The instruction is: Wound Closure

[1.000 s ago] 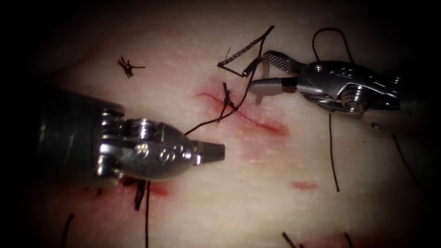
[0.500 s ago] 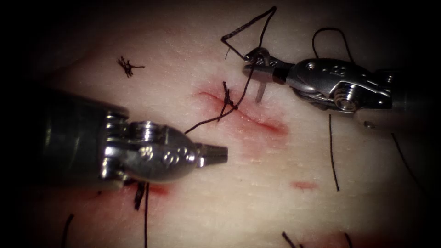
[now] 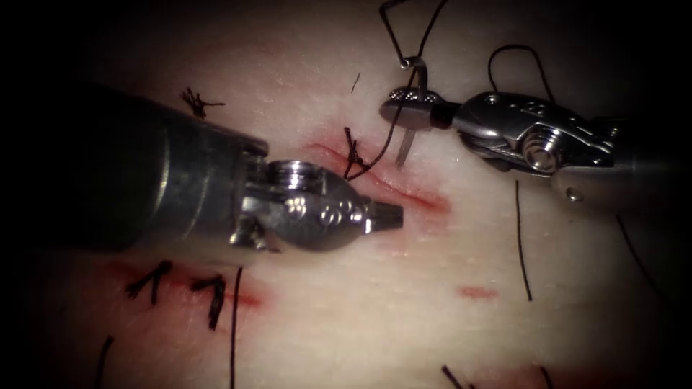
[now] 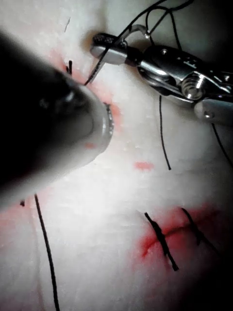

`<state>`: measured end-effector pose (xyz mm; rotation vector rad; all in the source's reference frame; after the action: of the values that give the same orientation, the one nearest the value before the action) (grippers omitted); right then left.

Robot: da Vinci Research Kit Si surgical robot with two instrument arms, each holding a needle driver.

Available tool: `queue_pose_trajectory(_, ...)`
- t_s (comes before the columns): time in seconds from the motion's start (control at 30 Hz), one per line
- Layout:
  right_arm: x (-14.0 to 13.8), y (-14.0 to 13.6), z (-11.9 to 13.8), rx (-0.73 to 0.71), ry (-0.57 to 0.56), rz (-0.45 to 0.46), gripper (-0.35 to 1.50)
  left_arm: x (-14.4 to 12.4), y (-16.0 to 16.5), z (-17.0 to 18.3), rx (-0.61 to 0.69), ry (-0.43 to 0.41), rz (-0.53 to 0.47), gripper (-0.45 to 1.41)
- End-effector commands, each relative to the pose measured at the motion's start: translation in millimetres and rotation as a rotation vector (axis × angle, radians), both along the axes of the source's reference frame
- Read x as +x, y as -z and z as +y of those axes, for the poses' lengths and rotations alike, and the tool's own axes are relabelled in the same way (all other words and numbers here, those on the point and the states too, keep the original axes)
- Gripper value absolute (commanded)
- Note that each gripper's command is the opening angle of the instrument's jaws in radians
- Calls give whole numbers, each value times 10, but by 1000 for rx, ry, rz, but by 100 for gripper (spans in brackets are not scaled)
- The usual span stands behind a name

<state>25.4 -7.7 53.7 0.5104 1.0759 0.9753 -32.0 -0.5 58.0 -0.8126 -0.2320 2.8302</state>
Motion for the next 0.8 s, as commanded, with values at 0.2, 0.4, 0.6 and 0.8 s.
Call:
queue_pose_trajectory(0.2, 9, -13, 13, 171, -29, 13, -35, 7, -28, -6, 0, -36, 26, -45)
queue_pose_trajectory(0.4, 8, -23, 19, 384, -35, 81, -35, 17, -42, -13, 26, -45, 43, -45)
queue_pose_trajectory(0.6, 10, -15, 13, 487, 8, 211, -35, 19, -52, -12, 27, -40, 45, -45)
queue_pose_trajectory(0.8, 13, -5, 6, 628, 10, 284, -35, 30, -64, -6, 44, -34, 42, -45)
